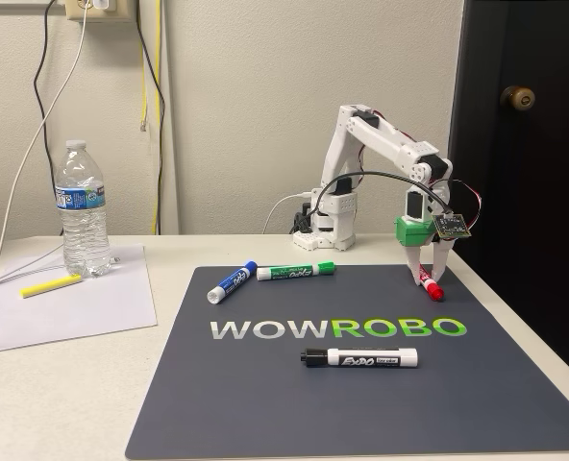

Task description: Pick up the red marker.

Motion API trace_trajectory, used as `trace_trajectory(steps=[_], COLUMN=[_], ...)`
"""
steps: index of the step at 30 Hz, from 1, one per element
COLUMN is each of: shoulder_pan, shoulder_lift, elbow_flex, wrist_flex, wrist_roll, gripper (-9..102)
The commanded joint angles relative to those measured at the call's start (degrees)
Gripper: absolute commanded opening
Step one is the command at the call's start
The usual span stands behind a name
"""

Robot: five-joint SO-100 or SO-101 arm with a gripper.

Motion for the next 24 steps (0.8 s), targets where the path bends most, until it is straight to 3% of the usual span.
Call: trace_trajectory(steps=[1,13,24], shoulder_pan=[0.8,5.3,15.1], shoulder_lift=[1.5,14.9,17.5], elbow_flex=[-0.9,-3.7,-24.0], wrist_flex=[0.4,0.7,3.0], wrist_roll=[0.6,5.3,23.9], gripper=[3,3,3])
